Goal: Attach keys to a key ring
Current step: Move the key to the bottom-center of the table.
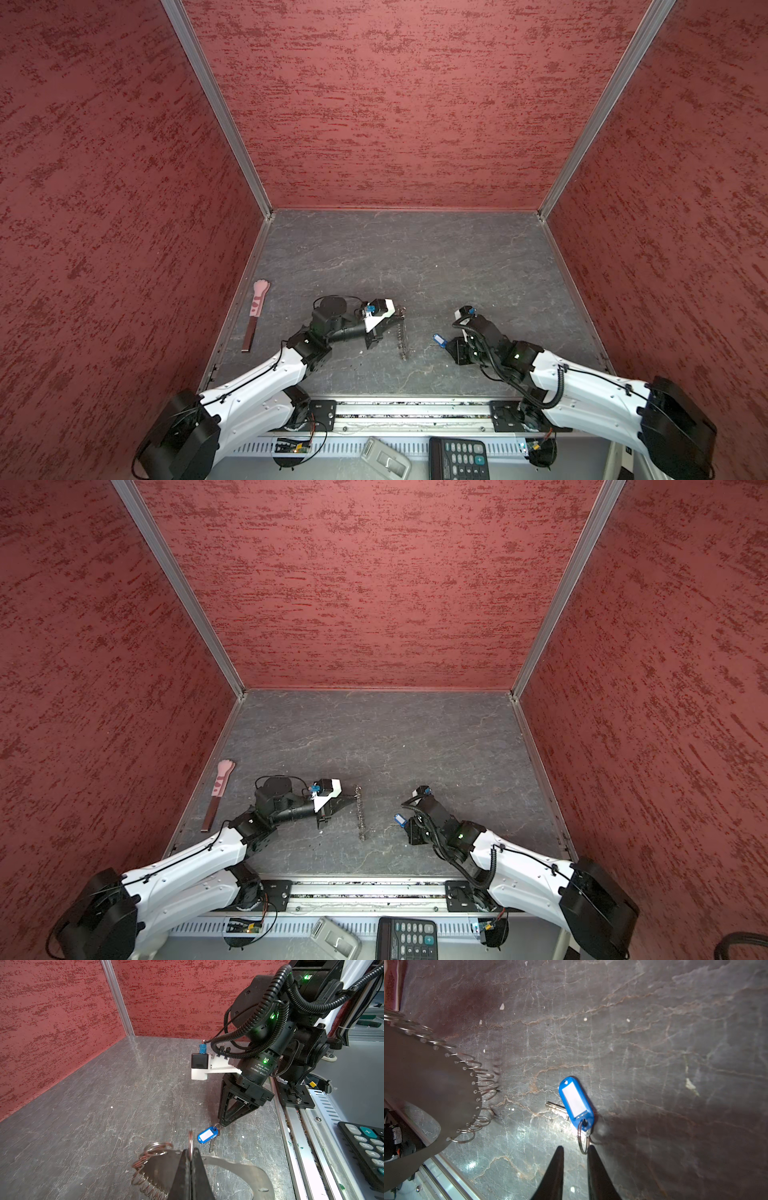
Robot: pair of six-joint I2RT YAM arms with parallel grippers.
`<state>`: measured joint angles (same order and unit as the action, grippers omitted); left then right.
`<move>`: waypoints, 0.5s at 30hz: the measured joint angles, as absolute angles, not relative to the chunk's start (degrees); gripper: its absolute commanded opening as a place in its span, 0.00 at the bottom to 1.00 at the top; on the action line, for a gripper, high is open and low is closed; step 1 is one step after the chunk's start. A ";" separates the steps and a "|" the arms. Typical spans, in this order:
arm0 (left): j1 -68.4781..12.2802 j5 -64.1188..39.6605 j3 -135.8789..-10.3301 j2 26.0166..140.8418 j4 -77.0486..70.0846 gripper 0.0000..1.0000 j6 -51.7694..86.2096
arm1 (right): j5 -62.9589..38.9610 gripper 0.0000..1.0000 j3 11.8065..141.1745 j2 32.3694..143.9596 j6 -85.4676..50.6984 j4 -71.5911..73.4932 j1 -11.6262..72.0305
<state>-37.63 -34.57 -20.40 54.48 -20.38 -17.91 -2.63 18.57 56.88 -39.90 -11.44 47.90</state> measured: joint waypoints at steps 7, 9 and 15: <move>-37.63 -34.57 -20.40 54.48 -20.38 0.00 -18.06 | -2.50 0.19 18.57 59.18 -40.07 -10.92 48.21; -37.63 -34.57 -20.40 54.48 -20.36 0.00 -18.09 | -2.42 0.18 18.57 59.35 -40.07 -10.90 48.29; -37.63 -34.57 -20.40 54.48 -20.36 0.00 -18.11 | -2.33 0.12 18.57 61.19 -40.05 -10.59 48.36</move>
